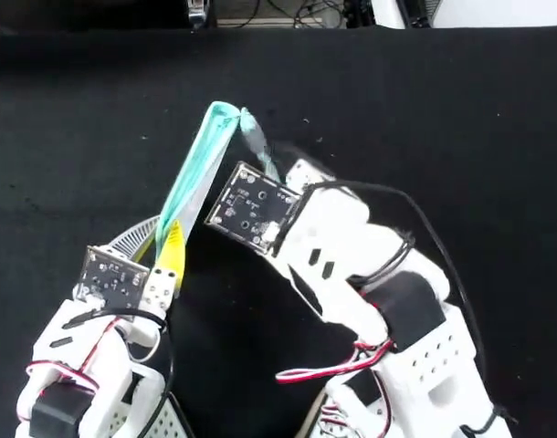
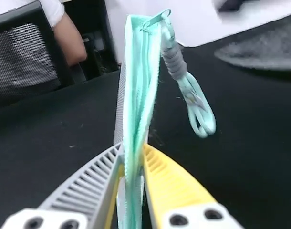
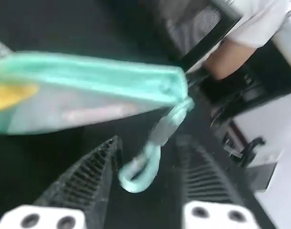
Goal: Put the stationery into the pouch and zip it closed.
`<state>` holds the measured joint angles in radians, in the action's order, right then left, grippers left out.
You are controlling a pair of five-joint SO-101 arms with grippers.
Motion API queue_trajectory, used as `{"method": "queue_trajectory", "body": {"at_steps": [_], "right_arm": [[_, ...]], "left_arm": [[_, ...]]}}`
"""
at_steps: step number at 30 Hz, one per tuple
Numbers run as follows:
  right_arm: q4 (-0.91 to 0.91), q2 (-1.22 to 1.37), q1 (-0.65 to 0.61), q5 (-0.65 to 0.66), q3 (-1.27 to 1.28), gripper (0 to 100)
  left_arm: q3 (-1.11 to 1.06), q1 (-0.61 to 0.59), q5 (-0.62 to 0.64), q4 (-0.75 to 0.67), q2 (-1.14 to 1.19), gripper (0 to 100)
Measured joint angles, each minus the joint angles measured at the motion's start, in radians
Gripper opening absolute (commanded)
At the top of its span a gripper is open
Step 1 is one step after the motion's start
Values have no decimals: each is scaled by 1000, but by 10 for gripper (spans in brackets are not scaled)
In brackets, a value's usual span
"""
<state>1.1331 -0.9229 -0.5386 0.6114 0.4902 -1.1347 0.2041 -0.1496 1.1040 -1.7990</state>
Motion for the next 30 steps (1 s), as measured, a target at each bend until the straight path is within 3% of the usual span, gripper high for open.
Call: {"method": "queue_trajectory", "body": {"at_steps": [8, 13, 18, 22, 30], "right_arm": [[-48, -307, 229, -83, 397, 12], [-144, -618, 416, -126, 772, 12], [-140, -859, 485, -130, 1076, 12], [-124, -882, 483, -149, 1174, 12], [-124, -882, 493, -264, 1194, 12]], "left_arm": [[127, -287, -37, 3, 11, 29], [124, -350, -112, -2, 23, 29], [35, -341, -137, -150, 160, 29], [35, -252, -117, -278, 359, 29], [275, -72, -49, -396, 930, 29]]}}
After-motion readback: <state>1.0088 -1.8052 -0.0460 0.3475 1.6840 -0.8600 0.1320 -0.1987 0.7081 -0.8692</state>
